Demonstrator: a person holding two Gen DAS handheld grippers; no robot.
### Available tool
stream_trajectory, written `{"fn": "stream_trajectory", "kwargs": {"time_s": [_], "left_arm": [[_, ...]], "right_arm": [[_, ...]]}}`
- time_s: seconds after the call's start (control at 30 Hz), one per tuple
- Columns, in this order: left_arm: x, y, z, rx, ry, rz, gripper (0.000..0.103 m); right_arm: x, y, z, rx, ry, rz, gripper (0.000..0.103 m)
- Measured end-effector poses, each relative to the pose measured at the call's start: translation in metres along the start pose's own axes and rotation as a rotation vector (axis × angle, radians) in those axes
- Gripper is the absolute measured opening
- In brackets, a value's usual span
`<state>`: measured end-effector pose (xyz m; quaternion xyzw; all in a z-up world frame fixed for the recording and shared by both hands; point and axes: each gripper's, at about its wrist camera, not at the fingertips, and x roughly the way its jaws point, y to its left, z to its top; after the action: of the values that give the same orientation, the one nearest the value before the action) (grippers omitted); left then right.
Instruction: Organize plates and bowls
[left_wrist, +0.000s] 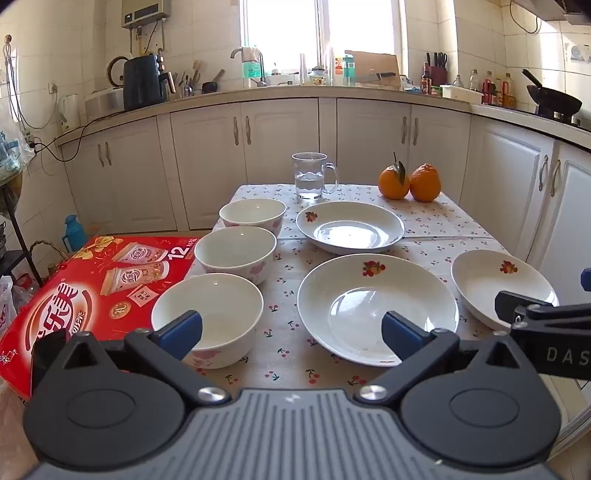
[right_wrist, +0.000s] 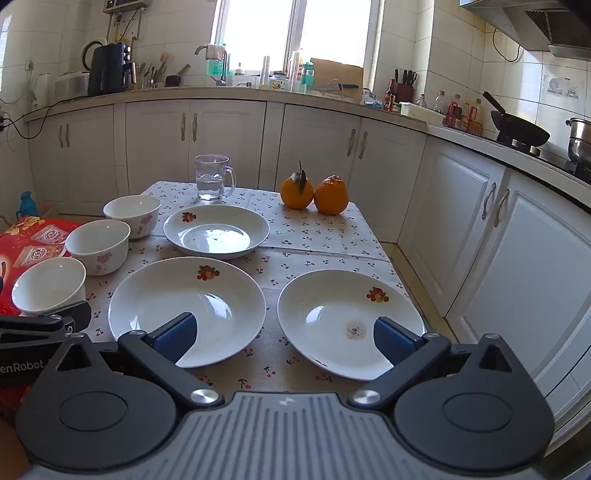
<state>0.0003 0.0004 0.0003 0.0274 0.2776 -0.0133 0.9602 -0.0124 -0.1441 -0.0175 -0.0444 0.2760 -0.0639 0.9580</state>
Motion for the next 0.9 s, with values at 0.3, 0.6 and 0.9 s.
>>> {"fn": "stream_trajectory", "kwargs": {"time_s": [0.3,0.6,0.9], "left_arm": [[-0.002,-0.008,-0.002,0.013,-0.01,0.016,0.102],[-0.004,-0.004,-0.001,0.008,-0.012,0.018,0.102],[-0.005,-0.004,0.0,0.007,-0.012,0.018,0.102]], "right_arm": [[0.0,0.0,0.0,0.001,0.001,0.001,0.103],[-0.002,0.0,0.0,0.0,0.0,0.002,0.103],[-0.002,0.0,0.001,0.0,-0.001,0.002,0.103]]}}
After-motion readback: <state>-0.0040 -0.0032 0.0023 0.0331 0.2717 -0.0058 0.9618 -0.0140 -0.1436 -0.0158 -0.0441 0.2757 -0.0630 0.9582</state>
